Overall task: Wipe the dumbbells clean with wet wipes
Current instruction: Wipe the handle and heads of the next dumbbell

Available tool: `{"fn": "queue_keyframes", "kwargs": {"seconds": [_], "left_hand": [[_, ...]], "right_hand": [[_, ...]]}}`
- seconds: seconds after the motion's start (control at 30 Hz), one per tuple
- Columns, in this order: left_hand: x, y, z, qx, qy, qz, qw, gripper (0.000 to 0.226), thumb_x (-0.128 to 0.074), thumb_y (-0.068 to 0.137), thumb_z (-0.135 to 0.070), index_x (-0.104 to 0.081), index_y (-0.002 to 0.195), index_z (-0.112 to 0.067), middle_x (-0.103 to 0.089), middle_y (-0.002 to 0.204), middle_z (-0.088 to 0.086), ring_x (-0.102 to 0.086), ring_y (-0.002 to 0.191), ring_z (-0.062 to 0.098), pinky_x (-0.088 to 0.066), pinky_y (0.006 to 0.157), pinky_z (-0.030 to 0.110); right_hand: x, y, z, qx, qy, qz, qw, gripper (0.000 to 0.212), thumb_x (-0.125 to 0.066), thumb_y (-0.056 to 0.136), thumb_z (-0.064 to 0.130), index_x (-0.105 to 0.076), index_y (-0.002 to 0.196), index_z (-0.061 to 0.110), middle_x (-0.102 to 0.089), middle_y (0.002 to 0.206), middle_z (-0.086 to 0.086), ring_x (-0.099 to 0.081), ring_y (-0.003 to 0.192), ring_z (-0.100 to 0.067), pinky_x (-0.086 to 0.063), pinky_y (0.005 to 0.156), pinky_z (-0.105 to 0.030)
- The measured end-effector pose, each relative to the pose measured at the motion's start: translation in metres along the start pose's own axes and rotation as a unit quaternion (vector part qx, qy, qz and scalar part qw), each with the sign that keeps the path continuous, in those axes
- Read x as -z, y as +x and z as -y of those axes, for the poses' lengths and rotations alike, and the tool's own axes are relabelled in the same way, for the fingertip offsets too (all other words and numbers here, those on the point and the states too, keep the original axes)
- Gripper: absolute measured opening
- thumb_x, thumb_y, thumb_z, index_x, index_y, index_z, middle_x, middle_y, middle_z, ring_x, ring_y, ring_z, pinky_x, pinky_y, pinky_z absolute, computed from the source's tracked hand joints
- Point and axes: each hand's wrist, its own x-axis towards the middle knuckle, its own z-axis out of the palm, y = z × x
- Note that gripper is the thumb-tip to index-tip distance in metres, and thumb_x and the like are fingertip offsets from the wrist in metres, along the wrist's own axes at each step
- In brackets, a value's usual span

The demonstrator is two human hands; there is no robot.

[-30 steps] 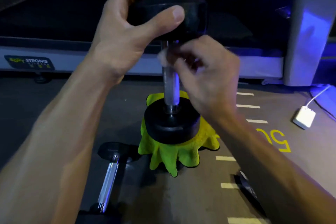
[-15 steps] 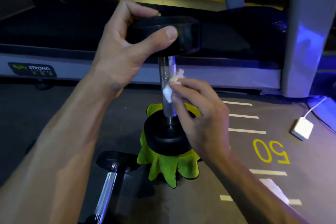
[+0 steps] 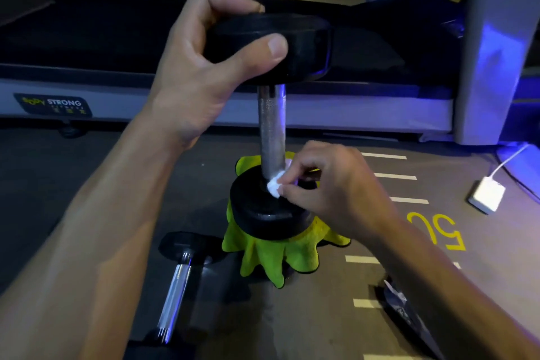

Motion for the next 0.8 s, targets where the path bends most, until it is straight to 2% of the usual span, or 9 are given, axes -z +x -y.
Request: {"fn": "queue_keyframes", "kwargs": {"seconds": [0.1,0.2,0.3,0.47,0.5,0.57,0.67,0.73,0.8], "left_hand": [[-0.003,-0.004,0.002,-0.001,-0.003,-0.031,1.000,0.036,-0.077,0.085,-0.038,-0.055,0.111,-0.026,-0.060,0.122,0.007,-0.060,0.110,0.014,-0.054,0.094,0.038],[-0.001,-0.004,0.004,0.015,-0.005,-0.044,0.999,0.034,-0.077,0.085,-0.039,-0.057,0.110,-0.029,-0.060,0.116,-0.001,-0.060,0.109,0.016,-0.055,0.096,0.052],[0.003,-0.002,0.004,0.023,-0.012,-0.037,0.999,0.034,-0.078,0.083,-0.038,-0.058,0.109,-0.028,-0.062,0.118,-0.002,-0.062,0.111,0.019,-0.055,0.096,0.052],[0.000,0.000,0.004,0.035,-0.024,-0.031,0.999,0.034,-0.076,0.082,-0.039,-0.059,0.111,-0.030,-0.063,0.127,0.008,-0.063,0.117,0.024,-0.052,0.094,0.042],[0.000,0.000,0.004,0.034,-0.025,-0.027,0.999,0.034,-0.076,0.083,-0.039,-0.059,0.111,-0.031,-0.063,0.129,0.012,-0.063,0.118,0.027,-0.052,0.093,0.042],[0.000,0.001,0.005,0.035,-0.043,-0.029,0.998,0.033,-0.075,0.082,-0.038,-0.059,0.110,-0.030,-0.062,0.129,0.016,-0.062,0.116,0.026,-0.052,0.090,0.038],[0.001,0.000,0.006,0.037,-0.066,-0.033,0.997,0.033,-0.072,0.081,-0.037,-0.057,0.110,-0.028,-0.061,0.124,0.005,-0.060,0.110,0.018,-0.051,0.083,0.028],[-0.003,0.002,0.006,0.036,-0.073,-0.023,0.996,0.033,-0.071,0.083,-0.035,-0.057,0.110,-0.027,-0.060,0.123,0.003,-0.059,0.108,0.017,-0.051,0.083,0.029],[-0.005,0.003,0.005,0.036,-0.077,-0.010,0.996,0.033,-0.071,0.083,-0.034,-0.056,0.111,-0.026,-0.060,0.123,0.002,-0.060,0.107,0.017,-0.052,0.083,0.029]], "right_hand": [[-0.001,0.003,0.006,-0.024,0.020,0.013,0.999,0.013,-0.087,0.076,0.018,-0.077,0.069,0.021,-0.068,0.078,0.005,-0.067,0.074,-0.014,-0.058,0.075,-0.043],[-0.011,-0.001,0.007,-0.031,0.018,-0.030,0.999,0.014,-0.086,0.077,0.019,-0.073,0.070,0.021,-0.066,0.079,0.007,-0.067,0.077,-0.012,-0.057,0.074,-0.043],[-0.014,-0.002,0.011,-0.017,0.057,-0.058,0.996,0.015,-0.084,0.081,0.012,-0.071,0.076,0.017,-0.064,0.084,0.006,-0.067,0.081,-0.013,-0.060,0.075,-0.040],[-0.018,0.022,0.023,0.056,0.124,-0.218,0.966,0.007,-0.074,0.092,0.006,-0.068,0.094,0.009,-0.061,0.099,-0.002,-0.066,0.094,-0.017,-0.060,0.082,-0.038],[-0.023,0.019,0.021,0.059,0.114,-0.221,0.967,0.007,-0.073,0.093,0.004,-0.067,0.095,0.008,-0.059,0.099,-0.002,-0.065,0.094,-0.016,-0.059,0.081,-0.038],[-0.030,0.001,0.011,0.064,0.063,-0.170,0.981,0.010,-0.073,0.092,0.004,-0.065,0.092,0.010,-0.059,0.097,-0.001,-0.063,0.091,-0.016,-0.057,0.080,-0.039],[-0.020,-0.005,0.004,0.067,0.027,-0.070,0.995,0.013,-0.080,0.086,0.011,-0.067,0.084,0.013,-0.061,0.086,0.004,-0.060,0.081,-0.008,-0.050,0.073,-0.023],[-0.012,0.016,0.012,0.084,0.030,-0.119,0.989,0.013,-0.082,0.085,0.015,-0.069,0.084,0.013,-0.061,0.085,0.001,-0.060,0.078,-0.008,-0.050,0.070,-0.023],[-0.015,0.029,0.023,0.067,0.122,-0.205,0.969,0.010,-0.079,0.088,0.012,-0.069,0.089,0.011,-0.060,0.091,-0.001,-0.064,0.083,-0.014,-0.058,0.076,-0.035]]}}
